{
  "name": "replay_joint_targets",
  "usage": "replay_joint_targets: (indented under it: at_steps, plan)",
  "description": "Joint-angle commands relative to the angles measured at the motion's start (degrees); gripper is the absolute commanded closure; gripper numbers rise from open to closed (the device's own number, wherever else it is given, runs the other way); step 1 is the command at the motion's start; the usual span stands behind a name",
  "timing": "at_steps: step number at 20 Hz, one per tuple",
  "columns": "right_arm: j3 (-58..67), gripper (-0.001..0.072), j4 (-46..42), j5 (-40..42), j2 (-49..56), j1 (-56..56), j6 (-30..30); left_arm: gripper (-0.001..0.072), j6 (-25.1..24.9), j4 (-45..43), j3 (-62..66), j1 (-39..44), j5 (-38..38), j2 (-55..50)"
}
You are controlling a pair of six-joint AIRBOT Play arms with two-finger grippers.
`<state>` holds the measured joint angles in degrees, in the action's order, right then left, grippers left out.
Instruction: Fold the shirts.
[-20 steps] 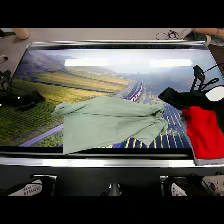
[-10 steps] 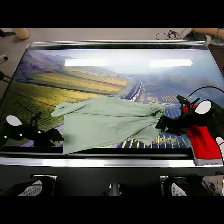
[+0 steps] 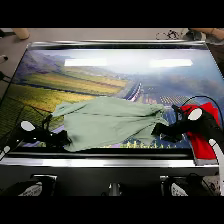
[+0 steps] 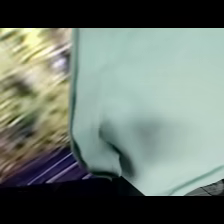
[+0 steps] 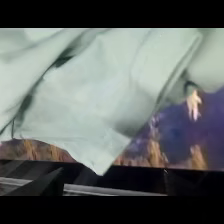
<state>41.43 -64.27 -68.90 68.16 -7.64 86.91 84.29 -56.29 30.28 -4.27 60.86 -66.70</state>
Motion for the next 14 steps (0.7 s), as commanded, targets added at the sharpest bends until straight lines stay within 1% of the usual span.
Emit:
replay_joint_targets:
  at_steps: [1, 2, 3, 4, 5, 7, 9, 11, 13, 14]
  plan:
    - [-1.9, 0.0047, 6.45, 6.1, 4.35, 0.07, -1.29, 0.0677, -2.08, 0.83, 1.46, 0.55, -0.59, 1.31]
    - [-1.9, 0.0053, 8.15, 7.85, 5.99, 0.07, -1.27, 0.0677, -2.05, 0.83, 2.14, 0.55, -0.28, 2.27]
    - [-1.9, 0.0101, 10.19, 9.01, 7.43, 0.07, -1.31, 0.0677, -2.05, 0.85, 2.64, 0.55, -0.24, 3.32]
    - [-1.84, 0.0276, 12.76, 9.92, 8.59, 0.07, -2.54, 0.0677, -2.05, 0.85, 3.1, 0.55, -0.26, 4.46]
    - [-1.77, 0.0676, 15.65, 10.8, 8.76, 0.04, -4.74, 0.0677, -2.08, 0.83, 3.65, 0.52, -0.24, 5.57]
    - [1.29, 0.0686, 16.79, 7.48, 6.51, 0.04, -7.72, 0.0679, -3.52, 0.79, 6.25, 0.52, -0.24, 8.57]
    - [8.22, 0.0687, 14.93, 3.87, 1.14, 0.04, -9.53, 0.068, -4.87, 0.33, 13.29, 0.52, -0.35, 14.05]
    - [19.17, 0.0687, 14.45, 3.06, -7.39, 0.04, -12.87, 0.068, -4.87, -1.31, 25.29, 0.52, -1.22, 20.35]
    - [32.72, 0.0687, 13.11, 6.14, -16.48, 0.04, -13.25, 0.068, -4.85, -2.23, 42.14, 0.42, -4.7, 26.12]
    - [39.52, 0.0688, 11.76, 9.05, -20.72, 0.04, -13.25, 0.068, -4.83, -3.23, 50.21, 0.42, -7.34, 27.98]
